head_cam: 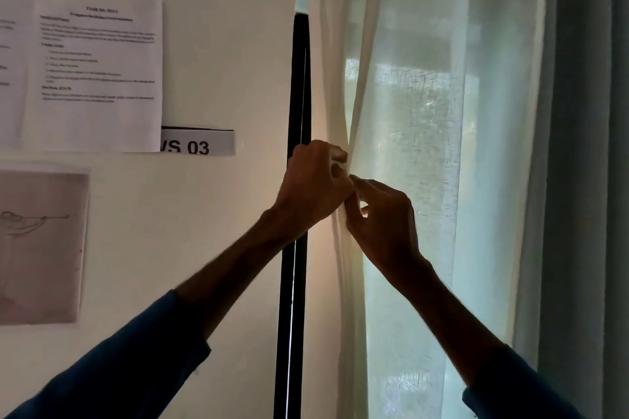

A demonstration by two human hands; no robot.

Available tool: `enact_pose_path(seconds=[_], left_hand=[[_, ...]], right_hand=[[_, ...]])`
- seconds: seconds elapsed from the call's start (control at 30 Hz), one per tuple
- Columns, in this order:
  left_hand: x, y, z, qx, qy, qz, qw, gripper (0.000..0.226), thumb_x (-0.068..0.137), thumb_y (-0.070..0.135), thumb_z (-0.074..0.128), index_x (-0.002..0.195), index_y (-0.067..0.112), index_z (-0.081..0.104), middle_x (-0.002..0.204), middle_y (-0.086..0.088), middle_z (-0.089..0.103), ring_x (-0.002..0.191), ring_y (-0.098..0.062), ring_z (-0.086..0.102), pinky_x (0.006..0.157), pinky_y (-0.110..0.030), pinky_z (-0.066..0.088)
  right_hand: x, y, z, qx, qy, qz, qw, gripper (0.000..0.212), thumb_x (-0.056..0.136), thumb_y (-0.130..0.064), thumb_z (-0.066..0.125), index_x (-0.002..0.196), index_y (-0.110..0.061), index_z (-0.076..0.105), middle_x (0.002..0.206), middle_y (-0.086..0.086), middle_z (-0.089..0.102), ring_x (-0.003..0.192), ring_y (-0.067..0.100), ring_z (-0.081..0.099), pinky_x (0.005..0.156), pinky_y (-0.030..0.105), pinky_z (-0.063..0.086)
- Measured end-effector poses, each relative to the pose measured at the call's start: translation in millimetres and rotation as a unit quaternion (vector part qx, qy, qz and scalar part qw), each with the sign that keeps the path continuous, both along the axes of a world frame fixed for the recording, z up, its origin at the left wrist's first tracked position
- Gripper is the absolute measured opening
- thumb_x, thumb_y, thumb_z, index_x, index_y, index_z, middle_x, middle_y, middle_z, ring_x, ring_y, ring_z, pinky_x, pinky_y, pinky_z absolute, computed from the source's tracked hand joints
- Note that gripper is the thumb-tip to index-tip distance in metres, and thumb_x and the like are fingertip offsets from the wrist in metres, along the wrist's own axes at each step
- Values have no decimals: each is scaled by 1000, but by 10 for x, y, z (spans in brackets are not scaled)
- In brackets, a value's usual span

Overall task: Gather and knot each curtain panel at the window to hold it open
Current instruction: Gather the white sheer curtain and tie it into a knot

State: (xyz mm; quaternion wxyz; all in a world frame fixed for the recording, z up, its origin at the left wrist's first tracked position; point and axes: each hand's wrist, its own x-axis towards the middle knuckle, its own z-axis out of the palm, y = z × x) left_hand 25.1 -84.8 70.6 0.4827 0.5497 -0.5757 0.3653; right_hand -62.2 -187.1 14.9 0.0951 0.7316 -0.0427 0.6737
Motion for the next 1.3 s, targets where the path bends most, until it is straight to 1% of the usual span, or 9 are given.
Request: enact_pose_path(seconds=[0.27,0.5,0.67,0.8,0.93,1.03,1.13,1.2,1.3], left_hand=[[27,-78,-13,11,39,-11,999,35,72,-4,45,47,16,30,42,7,28,39,-10,37,39,-18,25],[-28,-219,-6,-15,59,19,998,42,81,23,64,52,14,35,42,9,30,37,-10,35,39,-17,32],[121,-362,-24,-25,69,57,996,38,78,7,64,59,9,31,50,2,29,47,-13,21,45,-40,36],[193,-400,-61,-26,68,62,995,16,84,8,62,75,8,49,56,1,44,55,-20,42,57,-42,46],[241,-381,-83,-35,50,50,997,33,86,6,64,118,9,54,57,10,44,54,-14,48,58,-25,40],[218,-316,-106,-35,32,32,998,54,86,-3,62,134,10,43,51,10,37,41,-10,39,46,-18,34],[222,-249,-136,-42,17,1,999,78,85,-12,55,152,14,25,49,8,32,38,-12,32,43,-28,39],[247,-201,-141,-41,-4,8,999,81,85,-12,51,155,18,21,48,7,31,37,-13,32,41,-28,39],[365,-142,-121,-29,-44,11,999,60,90,-9,49,140,23,45,51,6,41,38,-12,38,43,-34,44]], right_hand=[[12,-18,-29,-46,-14,-30,998,10,93,-14,69,99,-9,76,92,4,76,57,15,66,46,26,54],[-110,-40,-51,-37,59,-24,997,3,86,-18,73,86,-16,73,83,-7,66,51,-3,45,49,16,42],[-363,-321,67,9,-12,-17,1000,8,91,-16,67,94,-16,74,107,-4,65,78,7,63,59,29,57],[-702,-626,365,75,-148,-117,979,43,89,-29,71,126,-10,61,139,11,50,129,22,48,99,10,35],[-827,-911,663,218,-116,-107,963,91,82,-61,71,144,-1,43,145,17,52,133,32,50,111,35,39],[-686,-952,721,244,-60,-120,960,71,92,-39,70,143,2,45,139,21,57,129,39,53,109,40,37],[-430,-784,742,165,-68,-175,968,26,94,-6,47,114,0,64,101,22,70,94,45,64,71,37,37],[-207,-585,781,130,-39,-186,973,31,85,2,40,104,1,64,84,22,68,78,43,65,61,37,35],[88,-240,879,111,2,-164,980,41,83,7,47,120,-2,61,92,23,71,87,41,68,69,38,50]])
